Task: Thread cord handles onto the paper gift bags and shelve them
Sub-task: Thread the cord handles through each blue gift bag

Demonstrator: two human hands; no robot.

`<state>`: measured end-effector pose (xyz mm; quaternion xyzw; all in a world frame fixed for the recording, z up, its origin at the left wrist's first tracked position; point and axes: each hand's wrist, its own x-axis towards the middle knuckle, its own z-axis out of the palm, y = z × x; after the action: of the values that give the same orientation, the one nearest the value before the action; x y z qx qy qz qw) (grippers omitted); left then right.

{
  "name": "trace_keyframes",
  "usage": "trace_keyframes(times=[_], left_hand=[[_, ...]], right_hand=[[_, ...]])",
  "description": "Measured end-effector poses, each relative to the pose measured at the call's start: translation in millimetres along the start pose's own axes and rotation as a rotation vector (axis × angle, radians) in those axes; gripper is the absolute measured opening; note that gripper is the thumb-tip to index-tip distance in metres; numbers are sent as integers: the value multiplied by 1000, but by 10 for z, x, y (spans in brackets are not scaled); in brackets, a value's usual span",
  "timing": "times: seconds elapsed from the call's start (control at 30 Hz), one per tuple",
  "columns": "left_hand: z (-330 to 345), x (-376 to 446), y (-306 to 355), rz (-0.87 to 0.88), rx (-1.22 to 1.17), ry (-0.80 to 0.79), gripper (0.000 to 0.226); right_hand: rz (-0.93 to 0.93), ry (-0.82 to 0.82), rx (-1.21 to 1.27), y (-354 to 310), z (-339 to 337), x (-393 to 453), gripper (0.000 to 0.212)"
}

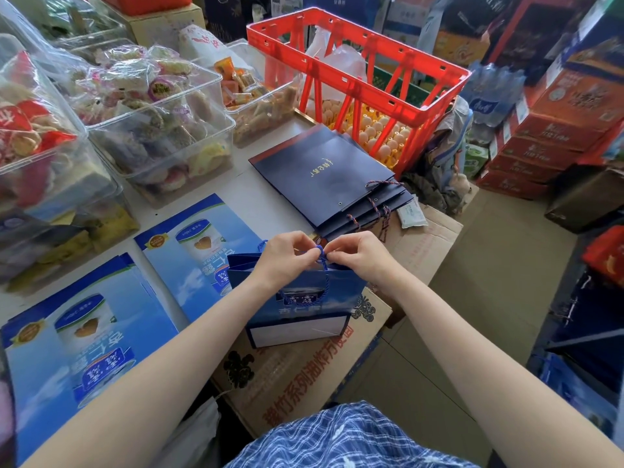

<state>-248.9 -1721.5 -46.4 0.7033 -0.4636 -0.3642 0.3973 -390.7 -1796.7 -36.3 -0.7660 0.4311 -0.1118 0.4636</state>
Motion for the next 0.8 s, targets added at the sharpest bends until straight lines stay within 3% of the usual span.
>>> trace_keyframes(times=[0.13, 0.3, 0.47, 0.67, 0.8], left_hand=[[-23, 20, 39, -138, -138, -66, 13], [-56, 38, 60, -183, -136, -84, 13], [-48, 22, 53, -119, -208, -117, 13], [-16, 35, 68, 10, -23, -76, 17], [-12, 48, 69, -158, -328, -26, 9]], right_hand=[[-9, 8, -8, 7, 8, 17, 11], [59, 120, 43, 10, 60, 61, 11], [81, 150, 113, -38, 76, 77, 24], [96, 113, 265, -88, 27, 33, 9], [93, 48, 297, -80, -53, 4, 15]])
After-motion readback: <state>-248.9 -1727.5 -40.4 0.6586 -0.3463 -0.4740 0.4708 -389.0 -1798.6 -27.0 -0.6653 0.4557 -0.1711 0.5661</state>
